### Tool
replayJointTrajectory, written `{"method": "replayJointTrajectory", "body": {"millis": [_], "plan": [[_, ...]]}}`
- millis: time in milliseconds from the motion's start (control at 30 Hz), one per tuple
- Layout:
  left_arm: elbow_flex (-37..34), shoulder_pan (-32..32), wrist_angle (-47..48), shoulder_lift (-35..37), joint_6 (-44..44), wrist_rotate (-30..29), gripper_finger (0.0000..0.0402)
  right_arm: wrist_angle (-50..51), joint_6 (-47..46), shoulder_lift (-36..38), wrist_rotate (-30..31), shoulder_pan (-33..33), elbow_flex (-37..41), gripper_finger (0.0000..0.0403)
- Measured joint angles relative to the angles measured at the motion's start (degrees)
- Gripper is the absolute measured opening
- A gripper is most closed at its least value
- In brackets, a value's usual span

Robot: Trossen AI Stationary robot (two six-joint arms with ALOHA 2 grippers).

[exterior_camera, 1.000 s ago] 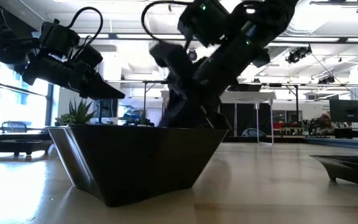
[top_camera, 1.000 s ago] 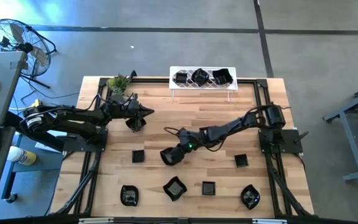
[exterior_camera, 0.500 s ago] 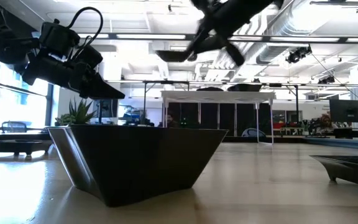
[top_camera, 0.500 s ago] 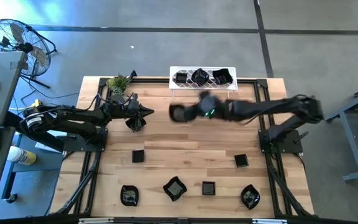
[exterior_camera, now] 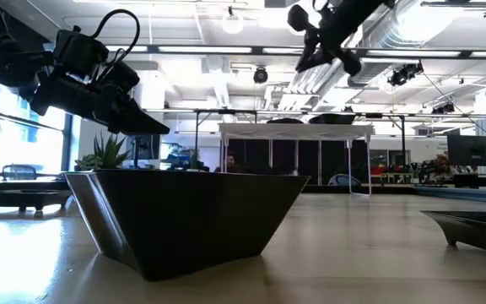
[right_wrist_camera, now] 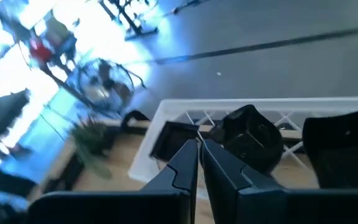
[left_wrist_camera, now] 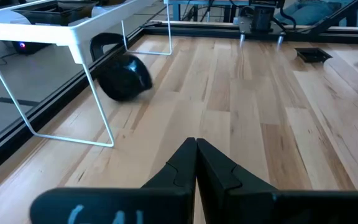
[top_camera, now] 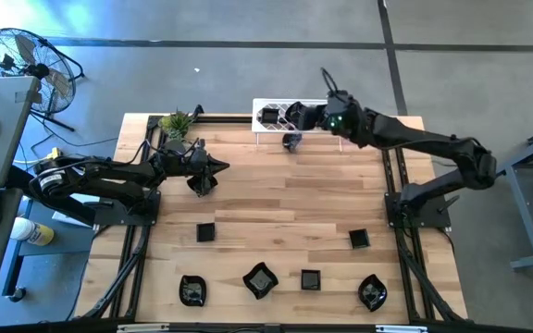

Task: Pick & Place Mini shaped plates
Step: Stack the leaf shaped plate on top of the leaf shaped plate on the shelf

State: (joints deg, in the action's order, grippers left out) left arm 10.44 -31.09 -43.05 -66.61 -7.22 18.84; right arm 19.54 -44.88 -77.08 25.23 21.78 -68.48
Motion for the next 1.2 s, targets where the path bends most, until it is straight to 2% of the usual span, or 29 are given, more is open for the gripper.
{"method": "replayJointTrajectory", "body": {"millis": [233,300,433,533,667,767,833,1033,1200], "plan": [[0.0,0.0,0.1,0.0,-0.3,0.0,0.0004,6.4,12.3,0.0,7.6,-13.6,-2.9,0.0003],[0.0,0.0,0.2,0.0,-0.3,0.0,0.0004,6.6,12.6,0.0,11.1,-18.5,-1.7,0.0003],[0.0,0.0,0.1,0.0,-0.4,0.0,0.0004,4.0,6.5,0.0,16.4,-26.7,5.1,0.0002],[0.0,0.0,0.1,0.0,-0.5,0.0,0.0004,-4.7,0.7,-1.3,18.2,-31.5,13.3,0.0003],[0.0,0.0,0.1,0.0,-0.5,0.0,0.0004,-26.6,-1.5,-6.5,20.3,-35.7,24.6,0.0001],[0.0,0.0,0.0,0.0,-0.5,-0.1,0.0004,-42.5,-1.2,-13.6,22.0,-36.1,29.7,0.0003],[0.0,0.0,0.0,0.0,-0.5,-0.3,0.0004,-47.7,-0.2,-18.5,23.2,-35.1,30.5,0.0004],[0.0,0.0,0.3,0.0,-0.5,-0.4,0.0004,-49.3,4.1,-29.4,24.9,-28.6,25.1,0.0017],[0.0,0.0,0.9,0.0,-0.7,-0.5,0.0004,-47.4,10.1,-32.2,26.2,-22.6,20.5,0.0058]]}}
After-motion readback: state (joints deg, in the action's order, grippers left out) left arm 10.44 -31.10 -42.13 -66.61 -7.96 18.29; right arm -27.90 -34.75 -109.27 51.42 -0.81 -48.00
